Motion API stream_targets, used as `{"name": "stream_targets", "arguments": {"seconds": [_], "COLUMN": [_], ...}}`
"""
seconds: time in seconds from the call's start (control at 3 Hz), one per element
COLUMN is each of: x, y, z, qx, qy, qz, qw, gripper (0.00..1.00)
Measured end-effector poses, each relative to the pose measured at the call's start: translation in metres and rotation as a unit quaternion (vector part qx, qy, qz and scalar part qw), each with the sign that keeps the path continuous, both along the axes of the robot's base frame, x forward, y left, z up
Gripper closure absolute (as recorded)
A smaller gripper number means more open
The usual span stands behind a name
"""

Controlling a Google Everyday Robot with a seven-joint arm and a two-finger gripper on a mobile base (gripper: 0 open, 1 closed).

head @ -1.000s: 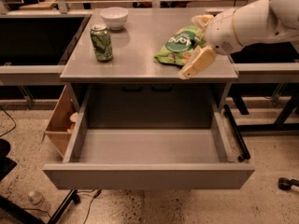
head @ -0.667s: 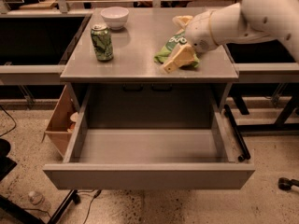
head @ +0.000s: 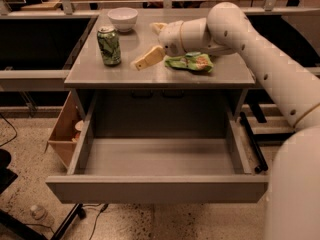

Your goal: Place green can into top drawer

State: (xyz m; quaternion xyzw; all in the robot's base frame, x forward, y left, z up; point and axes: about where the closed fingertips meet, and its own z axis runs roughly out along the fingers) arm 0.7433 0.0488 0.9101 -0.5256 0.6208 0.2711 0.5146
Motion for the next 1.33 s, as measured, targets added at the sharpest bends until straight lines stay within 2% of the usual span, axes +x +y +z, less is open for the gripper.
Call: {"name": "stream_targets", "arguments": {"seconds": [0.33, 0.67, 1.0, 1.33], "x": [0.023, 0.046, 0.069, 0.077], "y": [0.025, 0.047, 0.064, 0.08], "z": [-0.003, -0.008, -0.012, -0.005], "qx": [0.013, -0.003, -0.005, 0.012], "qy": [0.005, 0.003, 0.006, 0.006], "qz": [-0.005, -0.029, -0.049, -0.043], "qw": [0.9999, 0.9996, 0.9988, 0.999], "gripper": [0.0, 0.0, 0.0, 0.0]}}
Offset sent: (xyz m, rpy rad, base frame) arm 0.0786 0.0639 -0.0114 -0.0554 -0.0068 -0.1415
